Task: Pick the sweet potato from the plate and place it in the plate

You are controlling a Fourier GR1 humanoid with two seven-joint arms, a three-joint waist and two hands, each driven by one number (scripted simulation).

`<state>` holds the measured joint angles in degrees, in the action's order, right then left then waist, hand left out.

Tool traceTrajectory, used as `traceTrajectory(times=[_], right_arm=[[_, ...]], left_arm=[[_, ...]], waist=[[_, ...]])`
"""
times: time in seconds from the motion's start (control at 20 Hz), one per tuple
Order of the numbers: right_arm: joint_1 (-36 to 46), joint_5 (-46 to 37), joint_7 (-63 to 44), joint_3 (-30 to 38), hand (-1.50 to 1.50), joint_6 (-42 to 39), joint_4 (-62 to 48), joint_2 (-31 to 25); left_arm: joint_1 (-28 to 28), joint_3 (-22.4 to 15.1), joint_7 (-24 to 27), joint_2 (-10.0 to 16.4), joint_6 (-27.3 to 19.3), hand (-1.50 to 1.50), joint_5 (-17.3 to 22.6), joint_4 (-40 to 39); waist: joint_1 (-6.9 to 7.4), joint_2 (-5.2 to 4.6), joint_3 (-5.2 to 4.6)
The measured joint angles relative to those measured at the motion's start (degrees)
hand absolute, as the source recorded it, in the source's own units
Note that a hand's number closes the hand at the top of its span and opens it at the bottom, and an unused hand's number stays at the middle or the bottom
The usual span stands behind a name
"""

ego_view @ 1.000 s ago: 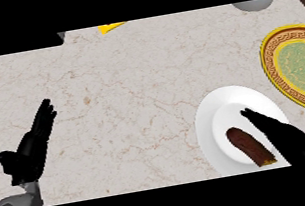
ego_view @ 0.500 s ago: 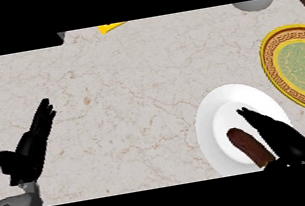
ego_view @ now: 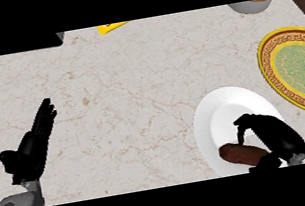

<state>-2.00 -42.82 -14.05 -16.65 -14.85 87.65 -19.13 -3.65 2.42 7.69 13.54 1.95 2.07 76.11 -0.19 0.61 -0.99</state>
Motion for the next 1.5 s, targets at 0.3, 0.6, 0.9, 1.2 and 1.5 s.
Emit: traceTrajectory(times=[0.3,0.6,0.9,1.2,1.5], right_arm=[[-7.16,6.74,8.54,16.62,1.5,5.06,-4.36,-10.67],[-10.27,13.05,20.45,35.09,1.5,10.8,-17.15,-21.5],[-11.9,19.05,39.86,47.73,1.5,13.91,-31.84,-28.88],[-11.44,22.63,52.59,55.28,1.5,14.23,-41.05,-34.08],[-9.75,26.85,55.33,61.04,1.5,14.67,-39.78,-35.83]], left_arm=[[1.87,1.32,-0.13,0.2,-0.76,0.0,0.41,0.86],[2.32,1.87,0.05,0.21,-0.73,0.0,0.88,1.03],[2.12,1.59,-0.27,0.72,0.45,0.0,0.94,1.51],[1.09,1.06,-0.13,0.03,0.53,0.0,0.14,1.11],[0.95,0.69,-0.5,-0.76,-0.01,0.0,-0.81,1.44]], waist=[[-2.8,-0.18,0.9],[-3.26,-0.36,1.34],[-1.51,-0.45,1.27],[-0.53,-0.53,1.1],[-0.25,-0.53,0.99]])
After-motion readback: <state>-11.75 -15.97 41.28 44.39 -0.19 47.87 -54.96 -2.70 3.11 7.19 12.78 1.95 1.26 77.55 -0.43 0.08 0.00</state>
